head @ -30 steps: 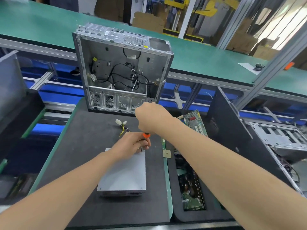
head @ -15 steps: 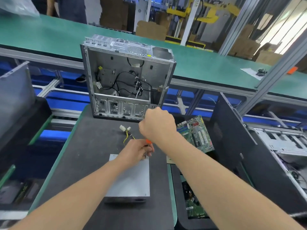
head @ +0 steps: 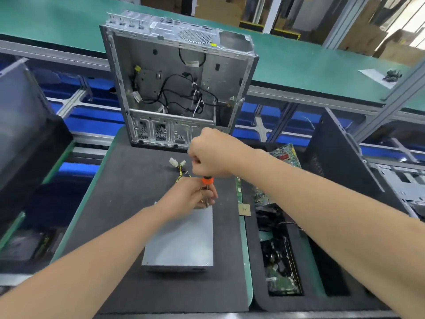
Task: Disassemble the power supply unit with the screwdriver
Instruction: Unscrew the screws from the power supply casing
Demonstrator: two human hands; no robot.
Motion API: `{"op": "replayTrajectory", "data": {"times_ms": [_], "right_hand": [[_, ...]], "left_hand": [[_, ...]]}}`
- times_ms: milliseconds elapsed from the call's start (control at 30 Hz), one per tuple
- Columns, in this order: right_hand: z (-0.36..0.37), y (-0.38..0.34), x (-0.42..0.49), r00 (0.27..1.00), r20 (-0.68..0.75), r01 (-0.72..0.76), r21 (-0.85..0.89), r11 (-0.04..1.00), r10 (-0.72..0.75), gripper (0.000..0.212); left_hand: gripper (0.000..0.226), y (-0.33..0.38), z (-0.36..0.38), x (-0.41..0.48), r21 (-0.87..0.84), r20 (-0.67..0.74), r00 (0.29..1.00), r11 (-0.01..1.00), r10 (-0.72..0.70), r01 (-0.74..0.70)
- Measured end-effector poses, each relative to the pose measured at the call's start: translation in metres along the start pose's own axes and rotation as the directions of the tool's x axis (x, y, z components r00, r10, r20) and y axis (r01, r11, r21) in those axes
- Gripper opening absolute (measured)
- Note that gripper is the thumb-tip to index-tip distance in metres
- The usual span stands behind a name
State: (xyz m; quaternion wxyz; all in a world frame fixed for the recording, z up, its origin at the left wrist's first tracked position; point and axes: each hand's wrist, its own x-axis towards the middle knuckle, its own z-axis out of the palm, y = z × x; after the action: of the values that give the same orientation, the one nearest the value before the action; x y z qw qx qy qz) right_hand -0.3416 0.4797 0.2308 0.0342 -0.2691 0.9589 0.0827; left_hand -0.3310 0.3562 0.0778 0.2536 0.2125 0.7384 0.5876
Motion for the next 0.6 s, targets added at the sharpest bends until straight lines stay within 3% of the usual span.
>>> {"op": "replayTrajectory", "data": {"times_ms": [67,167,267,333,400,467,533,600], "right_hand": [[-0.003,0.001,0.000,0.992,0.021,0.126,-0.049,0.991,-0.125,0.019],[-0.007,0.003,-0.009,0.992,0.025,0.121,-0.041,0.992,-0.120,0.019],[-0.004,-0.001,-0.022,0.993,-0.043,-0.108,0.108,0.988,0.113,0.030],[-0.004,-0.009,-0.022,0.896,-0.106,-0.404,0.207,0.891,0.431,0.042],[-0.003,-0.018,-0.017,0.782,-0.123,-0.586,0.188,0.788,0.611,0.040],[0.004,-0.028,-0.012,0.764,-0.070,-0.618,0.207,0.759,0.641,0.026],[0.009,-0.030,-0.013,0.792,-0.064,-0.576,0.250,0.778,0.607,0.012],[0.010,-0.023,-0.013,0.844,-0.091,-0.495,0.250,0.832,0.529,0.027]], "left_hand": [[0.029,0.000,0.000,-0.002,-0.005,-0.005,1.000,1.000,0.000,0.000],[0.026,0.001,0.005,-0.004,0.028,-0.035,0.999,1.000,0.009,-0.008],[0.026,0.002,0.010,-0.003,0.079,-0.057,0.998,0.997,0.014,-0.010],[0.029,0.004,0.010,-0.002,0.112,-0.071,0.997,0.994,0.024,-0.016],[0.028,0.007,0.012,-0.004,0.095,-0.063,0.998,0.995,0.031,-0.025],[0.025,0.009,0.013,-0.006,0.086,-0.067,0.997,0.996,0.037,-0.031],[0.027,0.009,0.011,-0.008,0.101,-0.066,0.997,0.994,0.039,-0.032],[0.027,0.006,0.008,-0.006,0.098,-0.052,0.998,0.995,0.041,-0.036]]}}
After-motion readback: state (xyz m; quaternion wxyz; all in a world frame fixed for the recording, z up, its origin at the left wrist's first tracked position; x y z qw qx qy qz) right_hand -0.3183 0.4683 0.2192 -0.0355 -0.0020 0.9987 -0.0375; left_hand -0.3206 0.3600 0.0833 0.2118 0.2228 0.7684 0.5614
